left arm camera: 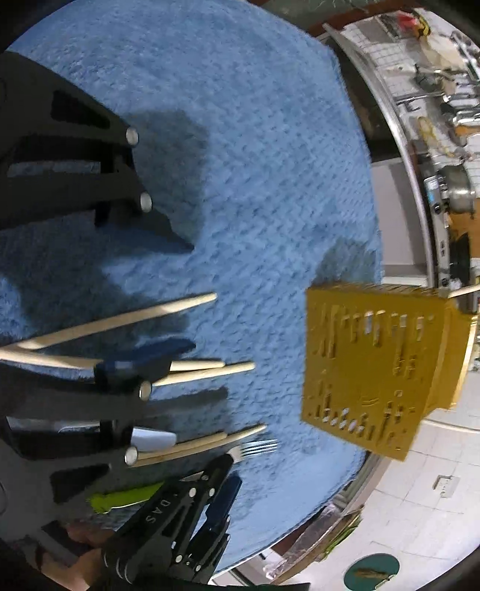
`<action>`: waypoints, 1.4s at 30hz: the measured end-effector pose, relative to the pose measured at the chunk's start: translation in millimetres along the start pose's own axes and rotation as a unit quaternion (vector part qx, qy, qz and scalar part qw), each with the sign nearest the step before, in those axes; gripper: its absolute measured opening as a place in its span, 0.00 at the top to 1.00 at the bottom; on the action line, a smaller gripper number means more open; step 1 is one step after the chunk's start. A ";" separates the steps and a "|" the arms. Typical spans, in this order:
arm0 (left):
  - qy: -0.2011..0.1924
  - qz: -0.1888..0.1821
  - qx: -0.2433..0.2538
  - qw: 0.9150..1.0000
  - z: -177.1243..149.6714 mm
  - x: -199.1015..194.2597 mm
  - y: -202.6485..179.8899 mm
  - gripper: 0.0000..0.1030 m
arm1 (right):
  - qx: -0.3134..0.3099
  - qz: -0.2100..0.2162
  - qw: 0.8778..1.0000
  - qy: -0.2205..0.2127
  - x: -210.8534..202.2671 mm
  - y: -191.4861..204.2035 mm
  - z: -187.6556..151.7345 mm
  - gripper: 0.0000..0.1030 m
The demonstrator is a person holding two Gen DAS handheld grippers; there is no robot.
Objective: Organize utensils
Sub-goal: 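Grasp another chopstick with the left tool while the right tool grasps the green-handled fork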
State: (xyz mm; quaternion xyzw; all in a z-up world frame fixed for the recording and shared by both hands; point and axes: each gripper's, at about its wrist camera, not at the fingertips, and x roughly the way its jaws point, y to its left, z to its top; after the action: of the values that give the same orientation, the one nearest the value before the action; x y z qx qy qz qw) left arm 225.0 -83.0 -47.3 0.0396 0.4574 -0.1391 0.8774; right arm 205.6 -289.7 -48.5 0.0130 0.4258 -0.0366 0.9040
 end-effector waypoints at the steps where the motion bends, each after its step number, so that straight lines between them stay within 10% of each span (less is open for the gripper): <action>1: 0.007 0.000 0.000 1.000 -0.5 2.7 -0.1 0.66 | -0.001 -0.001 1.000 0.001 0.4 0.7 0.1 0.71; 13: 0.020 0.003 -0.012 1.000 11.8 15.0 3.6 0.89 | -0.001 0.012 1.000 0.008 8.7 -1.6 10.8 0.83; 16: 0.020 -0.003 -0.016 1.000 13.1 16.1 5.9 0.91 | 0.010 0.016 1.000 0.007 4.6 -8.3 11.8 0.94; 42: -0.004 -0.030 -0.019 0.999 17.8 -0.5 8.9 0.94 | 0.047 0.069 0.997 0.000 -12.9 -31.1 22.3 0.95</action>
State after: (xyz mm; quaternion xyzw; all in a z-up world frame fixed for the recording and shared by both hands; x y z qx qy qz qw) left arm 241.3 -77.9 -37.1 0.0087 0.4570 -0.1570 0.8755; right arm 212.2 -321.2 -24.1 0.0845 0.4220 0.0061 0.9026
